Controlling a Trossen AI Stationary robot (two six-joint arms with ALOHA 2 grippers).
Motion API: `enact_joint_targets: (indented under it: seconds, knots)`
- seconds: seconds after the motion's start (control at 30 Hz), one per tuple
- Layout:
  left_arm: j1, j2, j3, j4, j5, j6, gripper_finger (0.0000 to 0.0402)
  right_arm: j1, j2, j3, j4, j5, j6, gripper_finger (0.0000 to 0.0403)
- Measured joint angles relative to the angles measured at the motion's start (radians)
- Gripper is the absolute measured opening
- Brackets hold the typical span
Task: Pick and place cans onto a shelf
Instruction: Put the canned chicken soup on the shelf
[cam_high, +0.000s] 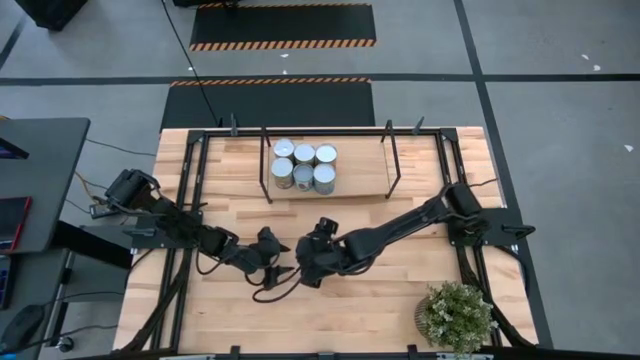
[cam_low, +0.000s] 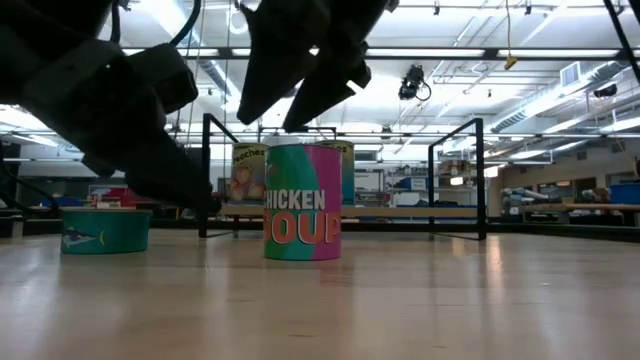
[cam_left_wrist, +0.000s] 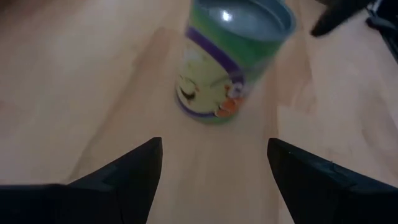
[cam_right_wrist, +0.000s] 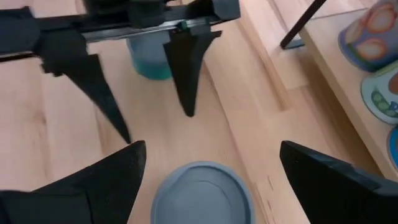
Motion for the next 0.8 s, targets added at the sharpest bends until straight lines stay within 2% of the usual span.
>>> enact_joint_targets:
  seconds: [0.13,0.33,0.57,0.8]
  knots:
    - [-0.009,0.0,0.0,-0.036,0.045,-0.024,0.0295,0.0,0.049,0.056,-0.068,-0.002,0.028,0.0378]
    - [-0.011,-0.001,0.001,-0.06,0.055,-0.046,0.0295,-0.023,0.057,0.047,-0.102,-0.032,0.073,0.0378]
    - [-0.011,-0.001,0.001,-0.06,0.058,-0.057,0.0295,-0.057,0.057,0.034,-0.159,-0.159,0.127,0.0377]
    - [-0.011,-0.001,0.001,-0.059,0.058,-0.069,0.0295,-0.059,0.057,0.029,-0.246,-0.183,0.137,0.0365]
